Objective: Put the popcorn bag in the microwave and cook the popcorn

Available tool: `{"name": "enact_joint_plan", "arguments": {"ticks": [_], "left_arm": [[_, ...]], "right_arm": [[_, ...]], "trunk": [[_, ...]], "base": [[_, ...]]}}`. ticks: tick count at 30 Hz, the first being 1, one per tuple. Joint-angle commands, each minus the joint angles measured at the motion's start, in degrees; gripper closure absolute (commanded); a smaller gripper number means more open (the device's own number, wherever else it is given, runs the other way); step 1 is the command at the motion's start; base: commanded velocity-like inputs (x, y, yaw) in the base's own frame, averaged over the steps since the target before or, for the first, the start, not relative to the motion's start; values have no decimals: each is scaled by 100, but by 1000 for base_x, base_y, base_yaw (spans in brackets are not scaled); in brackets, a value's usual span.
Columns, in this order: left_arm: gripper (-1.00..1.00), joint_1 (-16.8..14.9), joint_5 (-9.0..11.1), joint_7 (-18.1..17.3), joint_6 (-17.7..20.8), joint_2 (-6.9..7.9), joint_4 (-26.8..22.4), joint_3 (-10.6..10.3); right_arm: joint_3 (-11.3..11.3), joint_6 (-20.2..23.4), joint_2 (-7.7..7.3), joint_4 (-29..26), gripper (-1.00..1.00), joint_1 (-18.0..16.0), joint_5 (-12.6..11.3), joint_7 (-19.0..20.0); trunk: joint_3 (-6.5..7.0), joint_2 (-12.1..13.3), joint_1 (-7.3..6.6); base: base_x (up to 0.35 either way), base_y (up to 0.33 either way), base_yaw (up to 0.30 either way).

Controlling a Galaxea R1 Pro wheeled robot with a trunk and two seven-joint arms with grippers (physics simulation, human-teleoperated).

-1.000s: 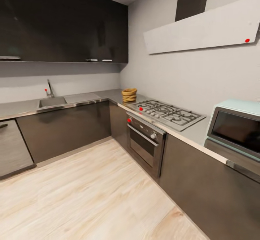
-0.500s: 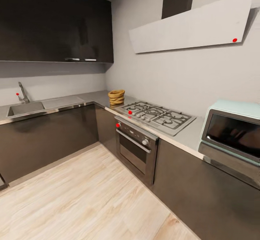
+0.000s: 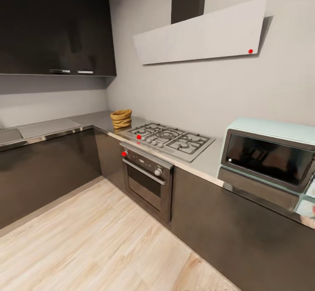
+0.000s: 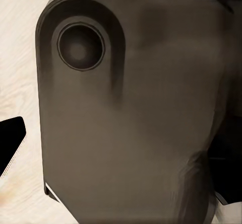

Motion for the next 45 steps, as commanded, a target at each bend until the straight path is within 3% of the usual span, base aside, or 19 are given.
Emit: {"name": "enact_joint_plan", "arguments": {"ticks": [1, 45], "left_arm": [[-100, 0, 39, 1, -2, -1, -3, -1], [-100, 0, 48, 1, -2, -1, -2, -1]], "right_arm": [[-10, -30, -3, 9, -100, -3, -48, 22], [-11, -30, -16, 13, -100, -3, -48, 31]], "trunk": [[-4, -2, 0], [-4, -2, 0]], "base": [[0, 0, -292], [0, 0, -293]]}}
